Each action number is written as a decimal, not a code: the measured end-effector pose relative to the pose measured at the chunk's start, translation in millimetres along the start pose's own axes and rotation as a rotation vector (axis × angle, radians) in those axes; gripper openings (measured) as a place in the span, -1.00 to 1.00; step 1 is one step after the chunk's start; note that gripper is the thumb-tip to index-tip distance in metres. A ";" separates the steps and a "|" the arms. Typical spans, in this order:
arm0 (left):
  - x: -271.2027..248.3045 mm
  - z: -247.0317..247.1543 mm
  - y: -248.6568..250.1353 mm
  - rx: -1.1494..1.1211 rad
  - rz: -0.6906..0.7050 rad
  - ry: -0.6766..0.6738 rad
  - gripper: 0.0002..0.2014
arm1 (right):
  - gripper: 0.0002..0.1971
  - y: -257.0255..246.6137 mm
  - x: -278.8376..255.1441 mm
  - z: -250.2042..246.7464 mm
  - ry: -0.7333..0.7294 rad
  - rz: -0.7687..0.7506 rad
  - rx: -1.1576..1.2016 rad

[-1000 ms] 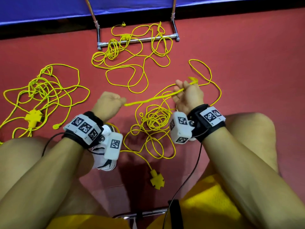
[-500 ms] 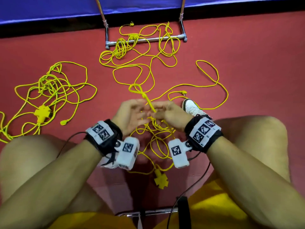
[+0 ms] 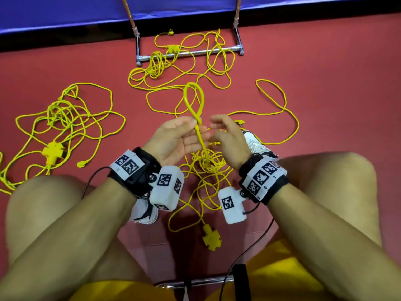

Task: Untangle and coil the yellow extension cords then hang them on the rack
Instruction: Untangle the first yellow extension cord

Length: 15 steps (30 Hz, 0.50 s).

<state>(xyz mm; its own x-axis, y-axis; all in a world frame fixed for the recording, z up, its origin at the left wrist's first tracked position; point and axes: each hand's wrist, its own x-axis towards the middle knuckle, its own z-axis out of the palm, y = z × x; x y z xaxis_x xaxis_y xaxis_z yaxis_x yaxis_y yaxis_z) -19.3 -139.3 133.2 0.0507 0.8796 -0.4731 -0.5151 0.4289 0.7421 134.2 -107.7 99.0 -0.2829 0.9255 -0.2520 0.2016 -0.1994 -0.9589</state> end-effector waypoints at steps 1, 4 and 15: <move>-1.2 0.9 -1.3 0.014 0.004 0.006 -0.87 | -0.67 -1.7 0.1 1.0 -0.072 -0.002 0.028; -0.5 1.0 -3.4 0.076 0.102 0.092 -0.91 | -0.92 -10.6 -3.3 4.1 -0.204 0.006 0.085; 14.1 -50.0 10.2 0.653 0.345 0.500 -0.67 | -0.77 -4.7 16.5 -53.0 0.486 -0.221 -0.292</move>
<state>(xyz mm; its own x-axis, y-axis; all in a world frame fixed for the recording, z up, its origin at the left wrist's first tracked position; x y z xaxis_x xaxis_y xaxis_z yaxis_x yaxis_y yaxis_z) -66.7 -132.8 110.4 -0.4747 0.8543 -0.2116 0.1657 0.3229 0.9318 178.3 -74.4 106.3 0.0998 0.9896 0.1032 0.4552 0.0468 -0.8892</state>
